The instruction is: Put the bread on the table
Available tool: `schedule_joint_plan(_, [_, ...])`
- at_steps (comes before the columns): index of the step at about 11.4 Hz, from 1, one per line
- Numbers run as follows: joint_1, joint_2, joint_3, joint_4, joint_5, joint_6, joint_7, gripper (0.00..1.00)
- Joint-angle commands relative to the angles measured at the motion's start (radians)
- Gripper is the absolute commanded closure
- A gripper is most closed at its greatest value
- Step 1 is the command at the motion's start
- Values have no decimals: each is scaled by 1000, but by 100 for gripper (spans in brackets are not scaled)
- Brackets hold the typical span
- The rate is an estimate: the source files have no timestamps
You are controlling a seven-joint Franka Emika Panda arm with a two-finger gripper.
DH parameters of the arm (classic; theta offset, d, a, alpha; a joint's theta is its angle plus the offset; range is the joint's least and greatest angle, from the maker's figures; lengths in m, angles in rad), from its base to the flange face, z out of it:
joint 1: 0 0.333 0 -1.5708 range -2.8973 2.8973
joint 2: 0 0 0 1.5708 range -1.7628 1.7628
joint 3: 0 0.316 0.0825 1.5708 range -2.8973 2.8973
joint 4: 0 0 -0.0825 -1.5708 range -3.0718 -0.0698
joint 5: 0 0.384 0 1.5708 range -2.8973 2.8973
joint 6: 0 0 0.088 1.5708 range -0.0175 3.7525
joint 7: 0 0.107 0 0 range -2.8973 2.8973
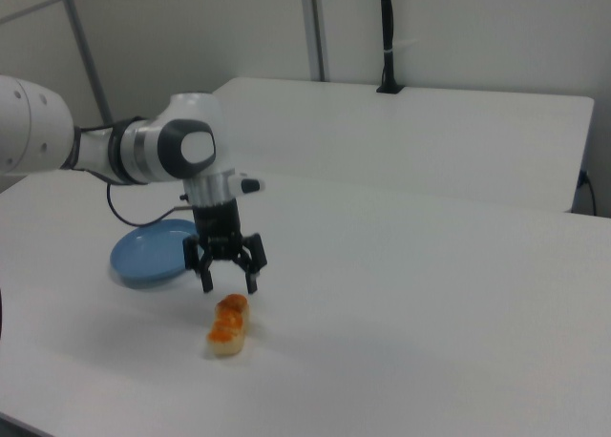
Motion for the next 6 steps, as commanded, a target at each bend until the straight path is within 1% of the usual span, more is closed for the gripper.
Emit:
schedule_joint_plan(1, [13, -68, -5, 172, 127, -84, -2, 0])
schedule_joint_plan(2, [14, -68, -5, 270, 161, -174, 24, 0])
schedule_joint_plan(3, [16, -71, -1, 345, 181, -254, 72, 0])
schedule_joint_plan(4, [28, -92, 7, 372, 190, -297, 130, 0])
schedule_joint_plan(5, [52, -112, 7, 372, 184, -302, 197, 0])
schedule_joint_plan(6, [54, -118, 7, 372, 181, -302, 210, 0])
